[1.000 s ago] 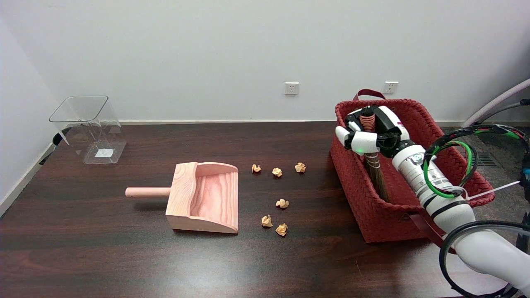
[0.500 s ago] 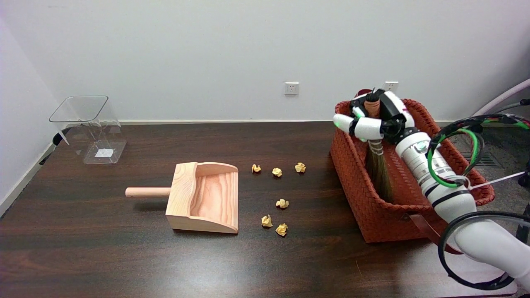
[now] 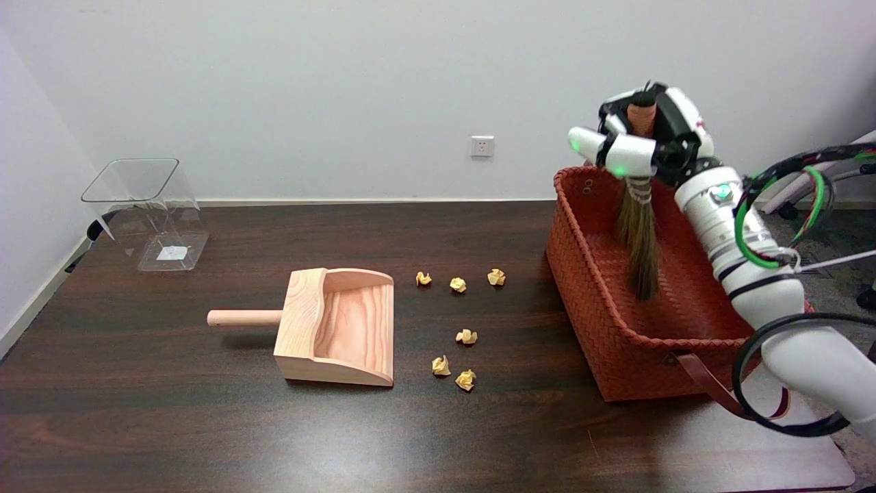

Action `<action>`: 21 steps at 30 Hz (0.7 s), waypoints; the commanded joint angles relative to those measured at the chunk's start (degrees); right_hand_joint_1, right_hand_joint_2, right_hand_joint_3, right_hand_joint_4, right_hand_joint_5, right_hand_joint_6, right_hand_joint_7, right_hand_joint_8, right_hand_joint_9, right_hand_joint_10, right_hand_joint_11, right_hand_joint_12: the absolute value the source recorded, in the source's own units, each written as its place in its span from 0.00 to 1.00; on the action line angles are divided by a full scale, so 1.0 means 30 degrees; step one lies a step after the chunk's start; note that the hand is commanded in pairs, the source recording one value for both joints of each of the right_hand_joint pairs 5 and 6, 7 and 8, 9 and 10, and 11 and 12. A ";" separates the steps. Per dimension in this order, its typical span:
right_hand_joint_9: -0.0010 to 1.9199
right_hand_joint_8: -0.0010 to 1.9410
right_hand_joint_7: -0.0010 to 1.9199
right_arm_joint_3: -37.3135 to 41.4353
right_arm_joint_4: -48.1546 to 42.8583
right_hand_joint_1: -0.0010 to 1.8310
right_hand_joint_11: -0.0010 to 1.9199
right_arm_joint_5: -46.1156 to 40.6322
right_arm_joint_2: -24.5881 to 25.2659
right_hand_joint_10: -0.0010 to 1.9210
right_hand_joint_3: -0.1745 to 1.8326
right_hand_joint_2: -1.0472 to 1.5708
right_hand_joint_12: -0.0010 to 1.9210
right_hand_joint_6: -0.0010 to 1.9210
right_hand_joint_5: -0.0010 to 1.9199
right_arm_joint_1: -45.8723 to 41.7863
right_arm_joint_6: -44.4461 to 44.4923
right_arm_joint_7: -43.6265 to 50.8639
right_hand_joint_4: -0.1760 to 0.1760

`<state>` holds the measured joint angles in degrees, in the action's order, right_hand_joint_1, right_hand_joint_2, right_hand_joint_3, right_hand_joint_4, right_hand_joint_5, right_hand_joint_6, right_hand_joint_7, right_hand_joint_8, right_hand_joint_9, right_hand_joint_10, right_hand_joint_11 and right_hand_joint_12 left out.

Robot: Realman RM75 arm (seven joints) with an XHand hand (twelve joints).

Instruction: Pick up the broom by its handle.

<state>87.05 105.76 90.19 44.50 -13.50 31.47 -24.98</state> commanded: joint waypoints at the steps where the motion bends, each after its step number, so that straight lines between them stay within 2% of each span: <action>1: 1.00 0.99 1.00 0.0234 0.0455 0.72 1.00 0.0078 -0.0758 1.00 0.27 0.91 1.00 1.00 1.00 0.2719 0.1214 -0.0149 0.50; 8: 1.00 0.99 1.00 -0.0943 0.0453 0.69 1.00 0.0235 -0.1077 1.00 0.27 0.92 1.00 1.00 1.00 0.4395 0.2262 -0.1236 0.50; 15: 1.00 0.99 1.00 -0.1686 0.0511 0.69 1.00 0.0265 -0.1319 1.00 0.27 0.92 1.00 1.00 1.00 0.5971 0.2071 -0.2326 0.50; 21: 1.00 0.99 1.00 -0.3703 0.0509 0.69 1.00 0.0265 -0.1478 1.00 0.27 0.92 1.00 1.00 1.00 0.7589 0.1364 -0.4321 0.50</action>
<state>84.59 106.95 90.66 41.81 -1.80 36.18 -28.71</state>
